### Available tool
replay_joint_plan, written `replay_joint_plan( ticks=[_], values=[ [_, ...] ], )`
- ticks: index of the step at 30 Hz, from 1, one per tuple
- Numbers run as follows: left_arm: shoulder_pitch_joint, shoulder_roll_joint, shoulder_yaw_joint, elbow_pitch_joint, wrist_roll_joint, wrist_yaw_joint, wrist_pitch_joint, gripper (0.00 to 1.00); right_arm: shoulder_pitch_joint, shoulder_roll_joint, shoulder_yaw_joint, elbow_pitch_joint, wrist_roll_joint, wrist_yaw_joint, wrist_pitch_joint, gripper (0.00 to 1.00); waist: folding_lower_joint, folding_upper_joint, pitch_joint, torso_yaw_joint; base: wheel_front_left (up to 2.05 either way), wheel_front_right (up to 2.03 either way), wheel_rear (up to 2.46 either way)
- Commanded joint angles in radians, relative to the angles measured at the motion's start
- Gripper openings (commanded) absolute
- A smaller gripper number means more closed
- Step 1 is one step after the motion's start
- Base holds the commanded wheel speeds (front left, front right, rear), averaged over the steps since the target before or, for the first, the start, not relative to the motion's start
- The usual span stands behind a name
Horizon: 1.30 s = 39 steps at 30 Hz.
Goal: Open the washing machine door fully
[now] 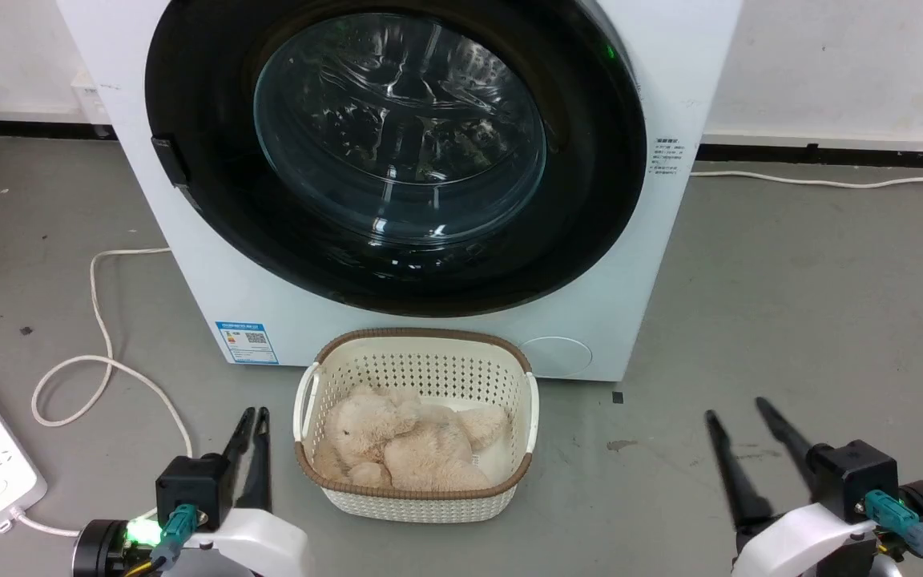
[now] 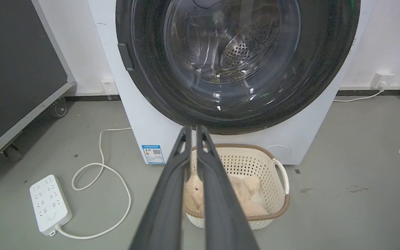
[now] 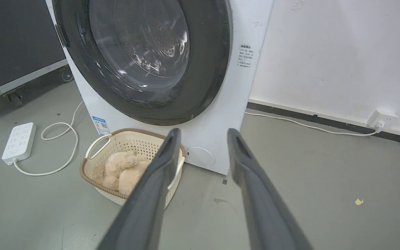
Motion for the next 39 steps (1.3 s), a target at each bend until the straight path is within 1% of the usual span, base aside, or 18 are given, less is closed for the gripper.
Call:
replay_joint_plan(
  ticks=[1, 13, 23, 33, 34, 39],
  values=[
    [0.0, 0.0, 0.0, 0.0, 0.0, 0.0, -0.002, 1.0, 0.0, 0.0, 0.0, -0.001, 0.001, 0.0, -0.002, 1.0, 0.0, 0.0, 0.0, 0.0, 0.0, 0.0, 0.0],
    [0.003, 0.0, -0.008, -0.007, -0.004, 0.001, -0.027, 1.0, 0.0, 0.0, -0.004, -0.001, 0.007, 0.0, -0.026, 1.0, 0.0, 0.0, 0.007, 0.001, 0.0, 0.0, 0.0],
    [-0.01, 0.001, -0.013, -0.022, -0.006, -0.001, -0.048, 1.0, -0.028, -0.005, 0.003, -0.019, 0.005, 0.0, -0.036, 1.0, 0.0, 0.0, 0.039, 0.008, 0.0, 0.0, 0.0],
    [-0.033, 0.001, -0.021, -0.039, -0.011, -0.002, -0.068, 1.0, -0.1, -0.045, 0.015, -0.036, 0.036, 0.0, -0.021, 1.0, 0.0, 0.0, 0.089, 0.02, 0.0, 0.0, 0.0],
    [-0.044, 0.001, -0.024, -0.048, -0.014, -0.002, -0.081, 1.0, -0.158, -0.073, 0.019, -0.037, 0.06, 0.0, -0.009, 1.0, 0.0, 0.0, 0.113, 0.027, 0.0, 0.0, 0.0],
    [-0.051, 0.001, -0.027, -0.053, -0.016, -0.002, -0.091, 1.0, -0.209, -0.082, 0.01, -0.027, 0.097, 0.0, 0.003, 1.0, 0.0, 0.0, 0.127, 0.032, 0.0, 0.0, 0.0]
  ],
)
